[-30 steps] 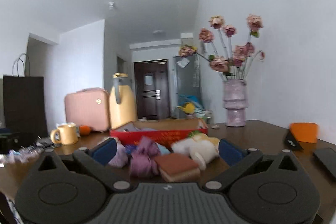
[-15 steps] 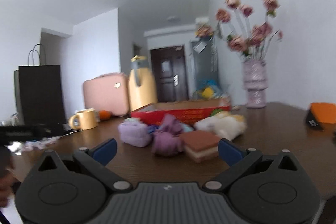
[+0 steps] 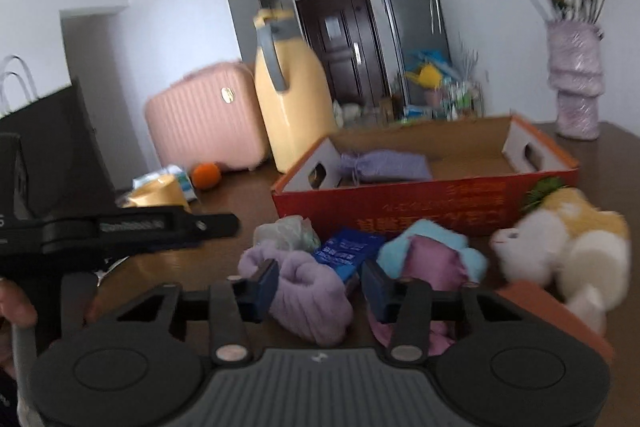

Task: Organize soft objects
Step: 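Grasp the lilac fuzzy headband with the left gripper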

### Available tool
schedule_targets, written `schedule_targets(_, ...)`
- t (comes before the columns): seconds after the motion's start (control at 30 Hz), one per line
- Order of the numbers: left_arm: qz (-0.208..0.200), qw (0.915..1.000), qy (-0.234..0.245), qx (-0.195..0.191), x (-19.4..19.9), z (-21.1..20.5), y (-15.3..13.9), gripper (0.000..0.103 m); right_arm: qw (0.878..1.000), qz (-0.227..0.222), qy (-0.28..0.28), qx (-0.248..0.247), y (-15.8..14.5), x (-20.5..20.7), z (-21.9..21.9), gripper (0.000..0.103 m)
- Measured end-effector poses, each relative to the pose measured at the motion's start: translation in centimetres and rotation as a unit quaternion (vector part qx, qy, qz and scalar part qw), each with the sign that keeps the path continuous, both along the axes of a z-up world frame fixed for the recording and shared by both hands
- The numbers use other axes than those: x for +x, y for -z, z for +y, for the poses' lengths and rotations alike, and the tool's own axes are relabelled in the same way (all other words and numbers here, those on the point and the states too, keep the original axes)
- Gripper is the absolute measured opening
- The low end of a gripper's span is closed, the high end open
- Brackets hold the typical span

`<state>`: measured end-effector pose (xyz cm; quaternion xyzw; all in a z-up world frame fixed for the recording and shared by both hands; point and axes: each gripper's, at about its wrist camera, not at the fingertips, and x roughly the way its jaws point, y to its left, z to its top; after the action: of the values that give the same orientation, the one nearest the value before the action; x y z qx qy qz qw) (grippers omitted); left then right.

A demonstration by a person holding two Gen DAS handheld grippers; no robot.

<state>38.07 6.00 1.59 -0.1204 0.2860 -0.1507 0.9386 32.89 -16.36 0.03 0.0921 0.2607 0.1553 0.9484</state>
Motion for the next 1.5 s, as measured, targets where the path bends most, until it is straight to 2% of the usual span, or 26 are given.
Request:
schedule_targets(0.03, 0.01, 0.9999, 0.009, -0.004, 0.8, -0.1, 0.5, 0.048, 1.0, 0.006, -0.002, -0.011, 0.5, 1.0, 0.7, 0.043)
schedule_targets(0.1, 0.028, 0.9995, 0.016, 0.0, 1.7, -0.3, 1.8, 0.028, 1.0, 0.018, 0.006, -0.025, 1.3, 2.1, 1.4, 0.037)
schedule_targets(0.13, 0.036, 0.9992, 0.019, 0.001, 1.8, -0.4, 2.5, 0.014, 0.999, 0.022, 0.005, -0.027, 1.8, 2.4, 1.7, 0.033)
schedule_targets(0.2, 0.044, 0.9983, 0.035, -0.011, 1.4, -0.3, 3.1, 0.012, 1.0, 0.022, -0.004, -0.018, 2.2, 2.2, 1.8, 0.014)
schedule_targets(0.23, 0.039, 0.9985, 0.037, -0.014, 0.6, -0.1, 3.0, 0.012, 1.0, 0.017, -0.013, -0.019, 2.0, 1.8, 1.9, 0.013)
schedule_targets(0.37, -0.018, 0.9991, 0.035, 0.014, -6.2, -0.1, 3.0, 0.012, 0.993, -0.027, -0.062, -0.096, 1.8, -3.1, 2.4, 0.012)
schedule_targets(0.43, -0.011, 0.9993, 0.036, 0.004, -9.3, -0.1, 3.8, 0.013, 0.99, -0.028, -0.081, -0.11, 2.4, -6.3, 1.8, 0.012)
schedule_targets(0.5, 0.002, 0.9986, 0.046, -0.025, -12.6, 0.1, 4.5, 0.03, 0.99, -0.016, -0.088, -0.109, 2.5, -8.9, 1.2, 0.018)
schedule_targets(0.53, 0.011, 0.9981, 0.052, -0.033, -14.1, 0.3, 4.9, 0.056, 0.99, -0.009, -0.091, -0.105, 2.5, -10.1, 0.8, 0.02)
schedule_targets(0.57, 0.014, 0.9973, 0.063, -0.035, -15.3, 0.4, 5.0, 0.067, 0.99, 0.001, -0.1, -0.095, 2.5, -11.2, 0.4, 0.034)
schedule_targets(0.6, 0.003, 0.9966, 0.077, -0.029, -16.6, 0.6, 4.9, 0.067, 0.991, 0.01, -0.109, -0.082, 2.4, -12.2, -0.2, 0.047)
schedule_targets(0.63, -0.017, 0.9967, 0.077, -0.019, -17.7, 0.7, 4.7, 0.067, 0.991, 0.011, -0.113, -0.071, 2.2, -13.1, -0.7, 0.05)
schedule_targets(0.67, -0.032, 0.9967, 0.074, -0.012, -18.4, 0.7, 4.3, 0.07, 0.992, 0.006, -0.108, -0.059, 1.8, -13.7, -1.3, 0.05)
schedule_targets(0.73, -0.055, 0.9944, 0.084, -0.033, -18.7, 1.1, 3.3, 0.074, 0.997, -0.007, -0.076, -0.031, 0.9, -13.9, -2.1, 0.05)
schedule_targets(0.8, -0.061, 0.9939, 0.074, -0.055, -17.9, 1.1, 2.5, 0.074, 0.998, -0.017, -0.053, 0.002, 0.4, -13.1, -2.6, 0.05)
schedule_targets(0.9, -0.033, 0.9972, 0.039, -0.055, -15.3, -0.1, 2.1, 0.065, 1.0, -0.016, -0.024, 0.008, 0.3, -10.9, -1.9, 0.042)
schedule_targets(0.97, -0.001, 0.9983, 0.023, -0.054, -13.7, -0.6, 2.6, 0.054, 1.0, -0.011, -0.022, 0.005, 0.9, -9.5, -1.2, 0.041)
schedule_targets(1.03, 0.029, 0.9982, 0.01, -0.051, -12.7, -0.8, 3.5, 0.047, 1.0, 0.015, -0.012, 0.005, 2.0, -8.1, -0.8, 0.039)
schedule_targets(1.1, 0.046, 0.9974, 0.008, -0.056, -12.4, -0.4, 4.5, 0.045, 0.999, 0.038, -0.015, 0.008, 3.1, -7.1, -0.6, 0.037)
schedule_targets(1.27, 0.058, 0.996, 0.01, -0.068, -12.2, 0.4, 5.5, 0.034, 0.999, 0.043, -0.025, 0.021, 4.8, -6.8, -0.5, 0.036)
schedule_targets(1.37, 0.06, 0.9958, 0.008, -0.069, -12.0, 0.1, 5.6, 0.026, 0.998, 0.042, -0.037, 0.028, 4.9, -6.9, -0.5, 0.026)
schedule_targets(1.5, 0.042, 0.998, 0.007, -0.046, -12.6, -0.7, 5.3, 0.022, 0.999, 0.027, -0.042, -0.001, 4.5, -7.3, 0.2, 0.022)
